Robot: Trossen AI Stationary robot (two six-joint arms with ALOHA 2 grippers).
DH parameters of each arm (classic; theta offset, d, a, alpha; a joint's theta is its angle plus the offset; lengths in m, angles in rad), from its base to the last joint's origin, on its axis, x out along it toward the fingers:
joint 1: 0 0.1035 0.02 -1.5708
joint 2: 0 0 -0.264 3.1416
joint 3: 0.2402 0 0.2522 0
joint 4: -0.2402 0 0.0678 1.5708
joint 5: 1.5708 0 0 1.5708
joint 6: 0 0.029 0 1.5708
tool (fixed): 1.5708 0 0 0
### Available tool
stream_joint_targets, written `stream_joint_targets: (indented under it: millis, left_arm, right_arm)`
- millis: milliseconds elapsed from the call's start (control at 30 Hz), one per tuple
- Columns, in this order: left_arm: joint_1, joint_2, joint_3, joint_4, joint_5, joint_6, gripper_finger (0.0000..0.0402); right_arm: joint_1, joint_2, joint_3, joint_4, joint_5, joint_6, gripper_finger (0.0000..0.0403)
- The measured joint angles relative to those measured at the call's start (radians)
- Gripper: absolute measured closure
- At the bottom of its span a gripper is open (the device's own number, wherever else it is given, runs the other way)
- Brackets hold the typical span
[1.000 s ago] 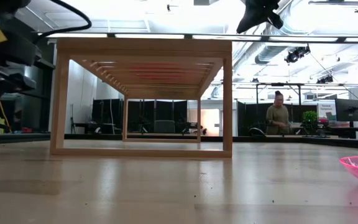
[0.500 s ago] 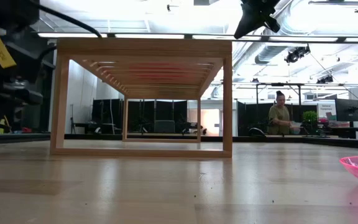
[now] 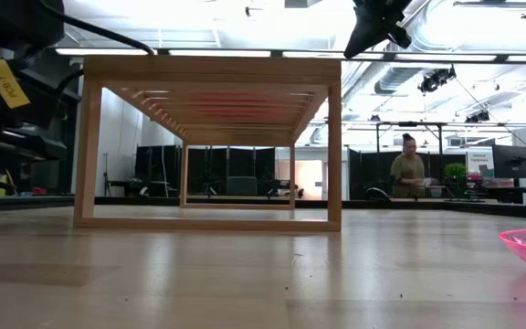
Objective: Place and stack plates onto a shelf
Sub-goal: Stack the pink plate on top of the pink plate on the shelf
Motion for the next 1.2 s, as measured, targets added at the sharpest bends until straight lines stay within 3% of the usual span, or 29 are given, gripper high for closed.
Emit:
stream_joint_targets:
  millis: [133, 200, 433, 833, 1200]
  left_arm:
    - [-0.001, 0.001, 0.003, -0.021, 0.018, -0.013, 0.0379]
    - [0.001, 0.002, 0.014, -0.051, 0.032, -0.036, 0.0394]
    - [0.031, -0.047, 0.077, -0.172, 0.025, -0.091, 0.0401]
    - [0.068, -0.325, 0.187, -0.480, -0.063, -0.296, 0.0401]
    - [0.069, -0.444, 0.391, -0.688, -0.082, -0.439, 0.0401]
  right_arm:
    - [0.000, 0.000, 0.000, -0.003, 0.000, 0.000, 0.0402]
    - [0.000, 0.000, 0.000, -0.003, 0.000, 0.000, 0.0402]
    - [0.000, 0.000, 0.000, -0.003, 0.002, -0.015, 0.0402]
    - [0.000, 0.000, 0.000, -0.003, 0.005, -0.019, 0.0402]
    - [0.000, 0.000, 0.000, -0.003, 0.005, -0.050, 0.0402]
